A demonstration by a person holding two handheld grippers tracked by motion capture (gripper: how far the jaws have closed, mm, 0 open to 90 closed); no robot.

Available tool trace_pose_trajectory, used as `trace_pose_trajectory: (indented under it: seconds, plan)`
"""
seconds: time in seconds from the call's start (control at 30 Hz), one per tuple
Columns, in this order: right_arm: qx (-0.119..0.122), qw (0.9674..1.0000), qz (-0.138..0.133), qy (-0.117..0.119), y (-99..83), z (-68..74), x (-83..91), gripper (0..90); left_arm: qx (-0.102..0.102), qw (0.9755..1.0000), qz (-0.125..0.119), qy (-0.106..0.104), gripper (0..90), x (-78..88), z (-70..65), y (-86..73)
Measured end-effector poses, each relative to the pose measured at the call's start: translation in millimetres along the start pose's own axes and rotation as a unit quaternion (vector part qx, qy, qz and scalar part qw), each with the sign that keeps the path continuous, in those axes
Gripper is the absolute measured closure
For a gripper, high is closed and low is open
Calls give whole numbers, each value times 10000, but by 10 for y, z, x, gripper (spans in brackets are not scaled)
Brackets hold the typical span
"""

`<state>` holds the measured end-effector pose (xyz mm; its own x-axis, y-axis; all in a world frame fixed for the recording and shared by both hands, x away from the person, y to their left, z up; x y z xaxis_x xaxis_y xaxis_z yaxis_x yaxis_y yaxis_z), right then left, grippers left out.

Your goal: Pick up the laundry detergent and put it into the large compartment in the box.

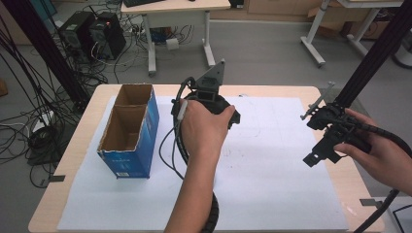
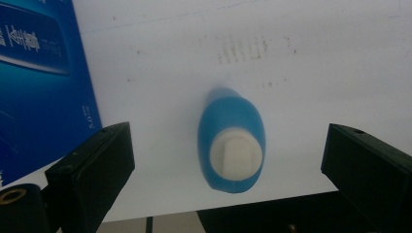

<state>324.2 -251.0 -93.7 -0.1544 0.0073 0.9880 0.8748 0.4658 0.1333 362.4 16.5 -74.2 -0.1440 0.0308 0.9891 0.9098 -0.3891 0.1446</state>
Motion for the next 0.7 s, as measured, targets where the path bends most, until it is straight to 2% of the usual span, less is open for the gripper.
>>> trace_pose_trajectory:
  seconds: [0.7]
  plan:
    - [-92, 9997, 106, 208, 29, -100, -113, 40, -27, 9998, 205, -44, 54, -279, -17, 28]
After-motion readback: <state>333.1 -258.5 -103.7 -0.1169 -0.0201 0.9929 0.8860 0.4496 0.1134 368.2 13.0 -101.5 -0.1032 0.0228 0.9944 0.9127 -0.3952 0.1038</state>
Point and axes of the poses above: each handheld gripper's, and its own axes: x roughly backward along the jaws, y roughly out of its top, z roughly to its left, the point moved 2 cm from there along -x, roughly forward along the jaws, and after that the axes turned 15 degrees about -x, right-handed, at the moved point
